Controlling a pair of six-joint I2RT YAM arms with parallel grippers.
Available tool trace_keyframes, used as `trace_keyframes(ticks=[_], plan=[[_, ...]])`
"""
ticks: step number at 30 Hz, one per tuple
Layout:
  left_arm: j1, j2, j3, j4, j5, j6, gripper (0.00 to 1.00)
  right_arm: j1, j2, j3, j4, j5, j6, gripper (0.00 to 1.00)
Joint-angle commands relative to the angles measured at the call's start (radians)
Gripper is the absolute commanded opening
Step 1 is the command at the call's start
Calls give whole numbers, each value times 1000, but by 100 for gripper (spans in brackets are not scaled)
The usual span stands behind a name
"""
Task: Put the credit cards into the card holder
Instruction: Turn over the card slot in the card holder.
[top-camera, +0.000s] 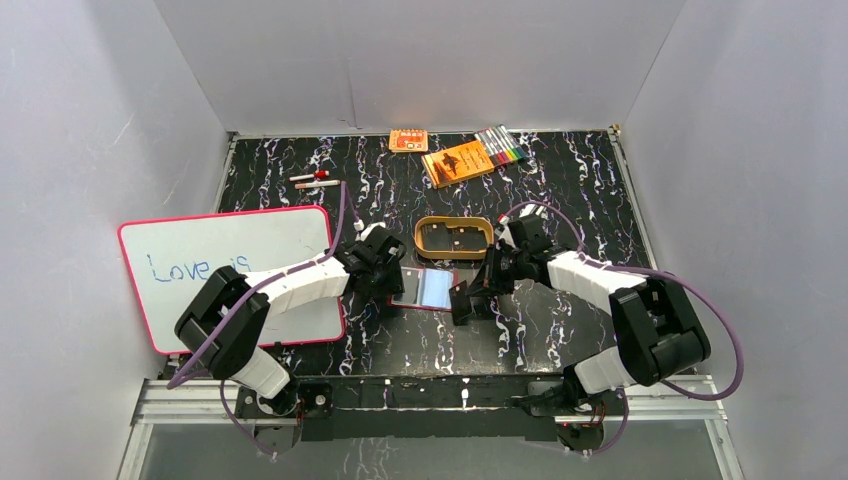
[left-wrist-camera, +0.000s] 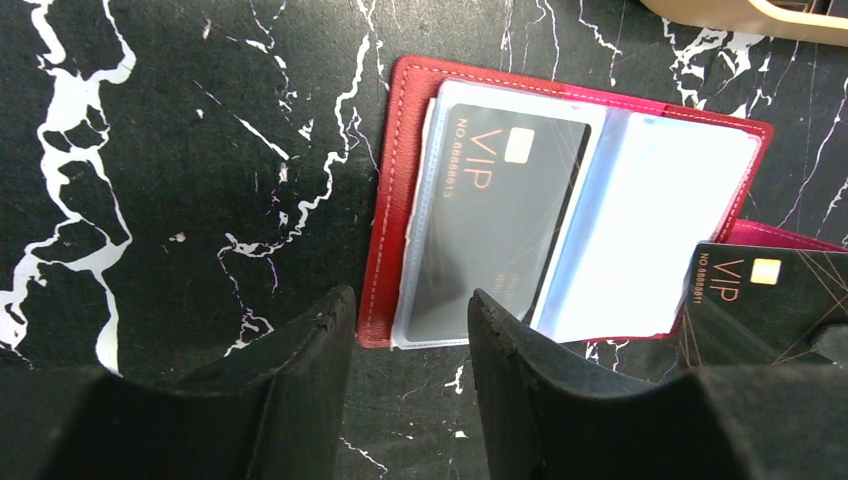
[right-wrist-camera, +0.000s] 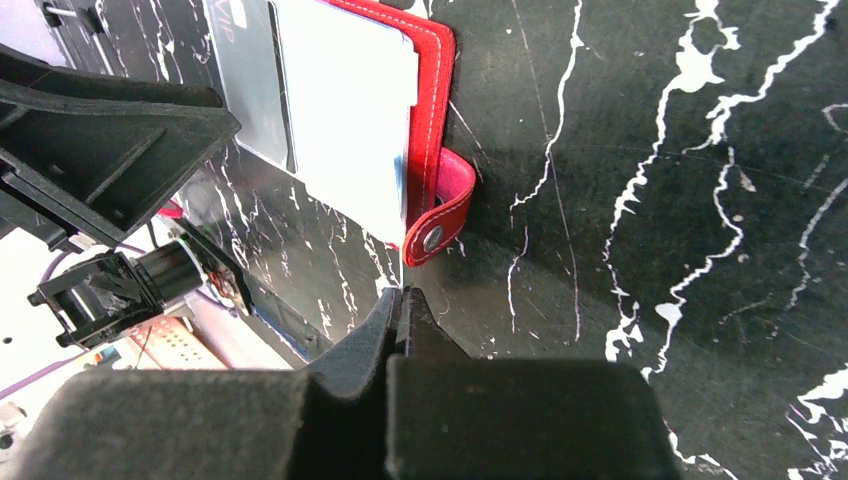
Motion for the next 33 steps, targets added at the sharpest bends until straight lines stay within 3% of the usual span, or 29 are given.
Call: trace_keyframes(ticks=[1,8,13,33], plan=[[-3,-8,-16,11,13,-7,43,17,12,29,57,-24,5,0],[-2,5,-24,29,41,-8,39,23,13,23,83,-26,19,0],[-2,-11,-32,29,28,-7,38,21,-65,24,47,67,19,0],[-7,6,-47,50,60,-21,32,25,35,14,114,-42,64,0]])
